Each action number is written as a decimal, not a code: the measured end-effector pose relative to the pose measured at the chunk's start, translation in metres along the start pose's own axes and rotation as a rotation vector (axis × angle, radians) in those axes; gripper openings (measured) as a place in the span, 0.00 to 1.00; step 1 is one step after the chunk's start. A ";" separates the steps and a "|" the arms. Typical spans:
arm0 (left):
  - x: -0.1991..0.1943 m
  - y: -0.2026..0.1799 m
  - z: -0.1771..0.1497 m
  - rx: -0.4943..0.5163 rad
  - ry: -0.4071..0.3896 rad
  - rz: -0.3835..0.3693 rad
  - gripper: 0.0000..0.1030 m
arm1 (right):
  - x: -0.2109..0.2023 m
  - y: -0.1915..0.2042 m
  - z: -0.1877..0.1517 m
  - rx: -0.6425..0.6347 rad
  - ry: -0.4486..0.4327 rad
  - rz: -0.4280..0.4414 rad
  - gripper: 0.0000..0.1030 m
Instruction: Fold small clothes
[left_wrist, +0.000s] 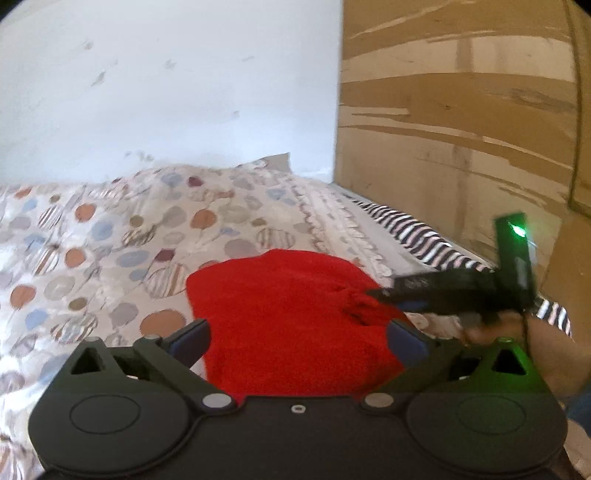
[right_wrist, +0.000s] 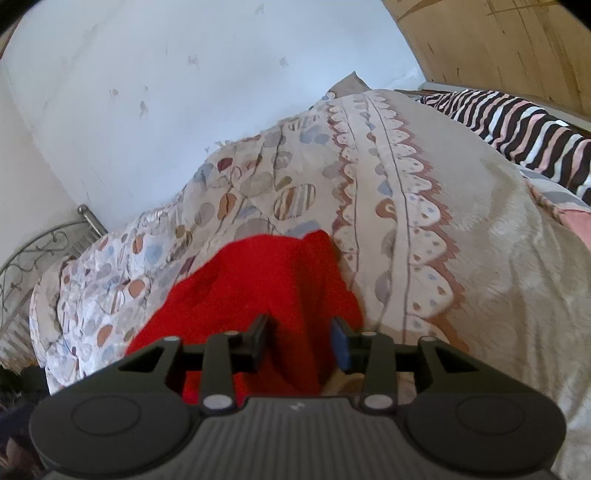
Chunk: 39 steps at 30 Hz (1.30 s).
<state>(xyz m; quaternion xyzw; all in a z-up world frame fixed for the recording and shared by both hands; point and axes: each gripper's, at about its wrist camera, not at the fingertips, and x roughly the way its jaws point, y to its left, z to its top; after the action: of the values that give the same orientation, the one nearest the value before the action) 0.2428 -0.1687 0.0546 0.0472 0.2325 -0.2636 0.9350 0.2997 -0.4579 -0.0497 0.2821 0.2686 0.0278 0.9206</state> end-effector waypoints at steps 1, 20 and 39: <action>0.003 0.003 0.000 -0.013 0.017 0.010 0.98 | -0.003 0.001 -0.003 -0.019 0.005 -0.004 0.42; 0.033 0.036 -0.042 -0.215 0.252 0.037 0.99 | -0.033 0.014 0.005 -0.055 -0.055 -0.026 0.90; 0.023 0.023 -0.052 -0.087 0.282 0.078 0.99 | -0.005 0.027 -0.026 -0.280 0.143 -0.225 0.93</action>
<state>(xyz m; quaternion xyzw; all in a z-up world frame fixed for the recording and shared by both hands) 0.2510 -0.1491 -0.0029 0.0523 0.3706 -0.2077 0.9038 0.2849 -0.4230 -0.0503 0.1168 0.3565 -0.0183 0.9268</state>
